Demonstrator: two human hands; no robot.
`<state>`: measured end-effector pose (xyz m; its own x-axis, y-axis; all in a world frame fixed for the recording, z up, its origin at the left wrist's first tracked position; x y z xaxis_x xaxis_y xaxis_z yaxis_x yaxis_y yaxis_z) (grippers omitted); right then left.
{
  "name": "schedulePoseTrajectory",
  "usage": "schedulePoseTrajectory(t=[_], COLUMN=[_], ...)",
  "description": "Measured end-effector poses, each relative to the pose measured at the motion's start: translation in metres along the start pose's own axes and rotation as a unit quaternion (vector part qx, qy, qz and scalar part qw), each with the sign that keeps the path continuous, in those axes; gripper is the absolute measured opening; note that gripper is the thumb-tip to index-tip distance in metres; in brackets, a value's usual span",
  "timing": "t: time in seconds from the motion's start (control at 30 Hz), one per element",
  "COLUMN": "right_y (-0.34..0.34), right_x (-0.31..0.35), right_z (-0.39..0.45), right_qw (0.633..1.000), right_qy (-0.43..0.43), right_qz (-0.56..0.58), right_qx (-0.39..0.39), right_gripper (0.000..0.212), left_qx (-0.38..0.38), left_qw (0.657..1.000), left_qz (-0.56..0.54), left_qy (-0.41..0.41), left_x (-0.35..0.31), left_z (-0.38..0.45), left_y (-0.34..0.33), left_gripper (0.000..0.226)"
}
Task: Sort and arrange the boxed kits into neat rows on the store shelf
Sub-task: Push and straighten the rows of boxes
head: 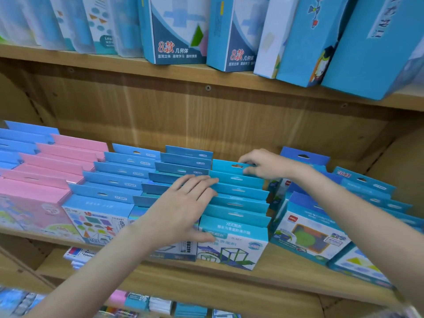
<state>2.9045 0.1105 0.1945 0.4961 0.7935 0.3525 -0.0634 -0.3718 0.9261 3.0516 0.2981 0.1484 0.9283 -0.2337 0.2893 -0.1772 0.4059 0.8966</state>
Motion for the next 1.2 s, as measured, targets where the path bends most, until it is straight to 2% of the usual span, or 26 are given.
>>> schedulePoseTrajectory(t=[0.1,0.17,0.23,0.27,0.33,0.4,0.47,0.53,0.63,0.7,0.83,0.9,0.93,1.0,1.03,1.13,1.2], right_y=[0.001,0.005,0.006,0.004,-0.008,-0.028,-0.053,-0.073,-0.084,-0.086,-0.082,-0.085,-0.087,-0.092,-0.096,-0.107,-0.117], right_x=[0.002,0.004,0.008,0.012,0.019,0.027,0.035,0.042,0.052,0.054,0.060,0.059,0.059,0.056,0.053,0.060,0.065], right_z=[0.001,-0.007,-0.021,-0.031,-0.052,-0.067,-0.072,-0.071,-0.069,-0.069,-0.072,-0.075,-0.078,-0.084,-0.088,-0.100,-0.102], right_qw=[0.998,0.991,0.975,0.956,0.897,0.846,0.801,0.734,0.651,0.621,0.609,0.611,0.617,0.645,0.659,0.710,0.711], right_qy=[-0.051,-0.097,-0.123,-0.127,-0.123,-0.134,-0.149,-0.158,-0.179,-0.186,-0.179,-0.168,-0.167,-0.161,-0.149,-0.120,-0.111], right_qz=[0.042,0.092,0.186,0.257,0.387,0.449,0.506,0.592,0.680,0.706,0.704,0.693,0.682,0.644,0.630,0.599,0.608], right_qx=[0.011,0.027,-0.014,-0.061,-0.178,-0.253,-0.282,-0.292,-0.286,-0.285,-0.318,-0.343,-0.356,-0.379,-0.382,-0.350,-0.335], right_gripper=[0.016,0.027,0.035,0.037,0.039,0.046,0.054,0.055,0.039,0.028,0.027,0.026,0.032,0.066,0.075,0.074,0.072], left_qx=[-0.008,-0.019,-0.023,-0.021,-0.019,-0.017,-0.015,-0.015,-0.012,-0.011,-0.002,0.002,0.001,-0.011,-0.025,-0.068,-0.076], left_qw=[1.000,1.000,1.000,1.000,1.000,1.000,1.000,1.000,0.999,0.998,0.999,0.999,0.999,0.997,0.996,0.995,0.995], left_qz=[-0.005,-0.004,-0.004,-0.005,-0.005,-0.006,-0.002,0.011,0.034,0.049,0.047,0.024,-0.001,-0.064,-0.080,-0.077,-0.068], left_qy=[0.001,0.001,0.000,0.000,0.003,0.003,0.001,-0.004,-0.019,-0.023,-0.023,-0.030,-0.033,-0.030,-0.027,-0.002,0.019], left_x=[0.000,0.000,0.000,0.000,0.000,0.000,0.000,0.001,0.001,0.002,0.002,0.004,0.005,0.007,0.008,0.008,0.007], left_z=[0.000,0.001,0.000,0.000,-0.001,-0.001,-0.001,0.000,-0.001,-0.002,-0.001,-0.001,-0.001,-0.003,-0.005,-0.016,-0.027], left_y=[0.000,-0.001,-0.001,-0.001,-0.001,-0.001,-0.001,0.000,-0.001,-0.001,-0.001,0.001,0.004,0.012,0.016,0.020,0.017], left_gripper=[0.076,0.077,0.076,0.075,0.074,0.076,0.079,0.082,0.085,0.089,0.094,0.091,0.089,0.081,0.076,0.061,0.060])
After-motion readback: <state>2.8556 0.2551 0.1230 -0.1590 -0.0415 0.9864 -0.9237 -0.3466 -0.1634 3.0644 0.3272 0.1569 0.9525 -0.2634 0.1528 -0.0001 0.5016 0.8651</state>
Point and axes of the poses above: each hand's wrist, its own z-axis towards the middle knuckle, its own y-axis out of the back of the hand, x = y × z, the point moved 1 cm from there along z, towards the middle knuckle, and after that the axes turned 7 degrees about z, right-handed, at the moved point
